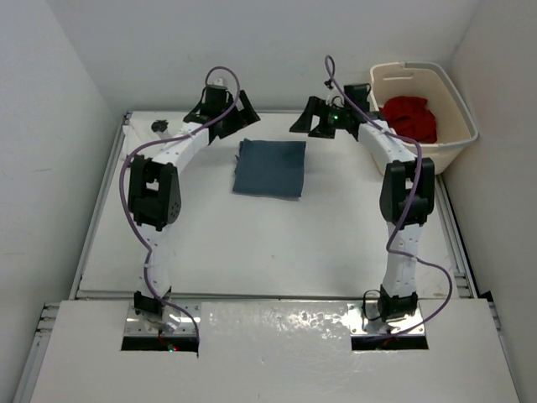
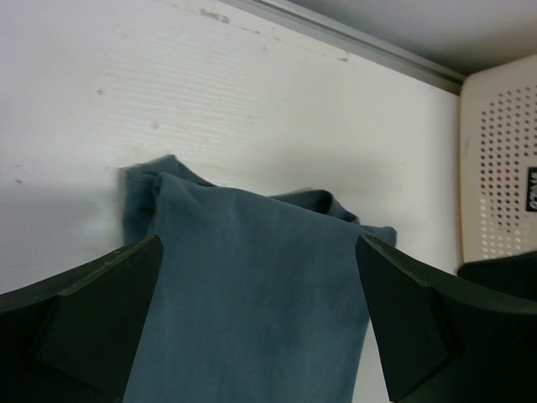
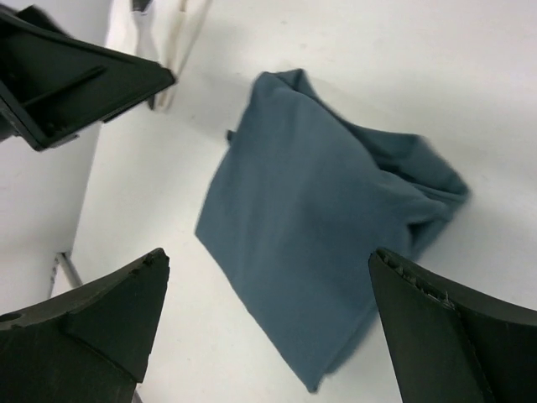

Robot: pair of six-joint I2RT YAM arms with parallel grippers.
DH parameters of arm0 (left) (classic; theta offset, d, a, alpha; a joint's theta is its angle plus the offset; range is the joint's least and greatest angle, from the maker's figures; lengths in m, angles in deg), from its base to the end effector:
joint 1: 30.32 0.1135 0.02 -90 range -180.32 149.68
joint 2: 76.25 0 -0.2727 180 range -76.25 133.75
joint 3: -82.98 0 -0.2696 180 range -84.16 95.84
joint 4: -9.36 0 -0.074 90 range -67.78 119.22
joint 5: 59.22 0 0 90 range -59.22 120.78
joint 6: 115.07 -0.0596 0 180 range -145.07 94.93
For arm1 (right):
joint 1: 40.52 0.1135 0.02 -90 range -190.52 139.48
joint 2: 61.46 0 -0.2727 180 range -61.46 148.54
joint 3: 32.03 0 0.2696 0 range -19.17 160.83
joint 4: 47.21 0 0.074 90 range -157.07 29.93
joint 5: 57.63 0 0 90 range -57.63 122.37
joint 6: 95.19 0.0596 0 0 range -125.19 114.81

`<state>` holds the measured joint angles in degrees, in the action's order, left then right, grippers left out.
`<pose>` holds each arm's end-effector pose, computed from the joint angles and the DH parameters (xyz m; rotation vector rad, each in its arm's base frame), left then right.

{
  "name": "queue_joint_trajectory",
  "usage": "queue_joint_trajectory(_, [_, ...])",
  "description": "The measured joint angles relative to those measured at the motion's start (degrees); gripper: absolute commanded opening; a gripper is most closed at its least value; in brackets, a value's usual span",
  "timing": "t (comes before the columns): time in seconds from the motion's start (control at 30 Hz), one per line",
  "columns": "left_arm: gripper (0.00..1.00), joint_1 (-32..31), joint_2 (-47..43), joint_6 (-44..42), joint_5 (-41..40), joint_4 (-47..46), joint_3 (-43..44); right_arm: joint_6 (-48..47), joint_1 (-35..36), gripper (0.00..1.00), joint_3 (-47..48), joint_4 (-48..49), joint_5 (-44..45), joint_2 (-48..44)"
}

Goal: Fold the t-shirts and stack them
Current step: Fold the long partially folded tshirt into a neat square

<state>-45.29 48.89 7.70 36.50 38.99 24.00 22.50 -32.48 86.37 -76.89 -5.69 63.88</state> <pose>0.5363 -0.1495 0.2431 -0.2843 2.1976 -0.5803 0.5319 0.1122 0.2312 -0.0005 2.2589 1.0739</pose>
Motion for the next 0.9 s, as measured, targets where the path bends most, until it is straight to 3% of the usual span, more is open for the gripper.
queue_joint_trajectory(0.2, [1.00,-0.87,2.05,1.09,5.81,-4.13,1.33,5.16,2.69,0.99,1.79,6.25,-3.63,5.07])
queue_joint_trajectory(0.5, [1.00,-0.90,18.49,4.17,11.06,-7.19,8.70,16.52,2.54,0.99,6.08,17.90,-4.70,21.29])
queue_joint_trajectory(0.9, [1.00,-0.04,19.34,5.57,11.52,-7.91,10.43,22.27,1.49,0.99,6.75,24.52,-6.58,23.41])
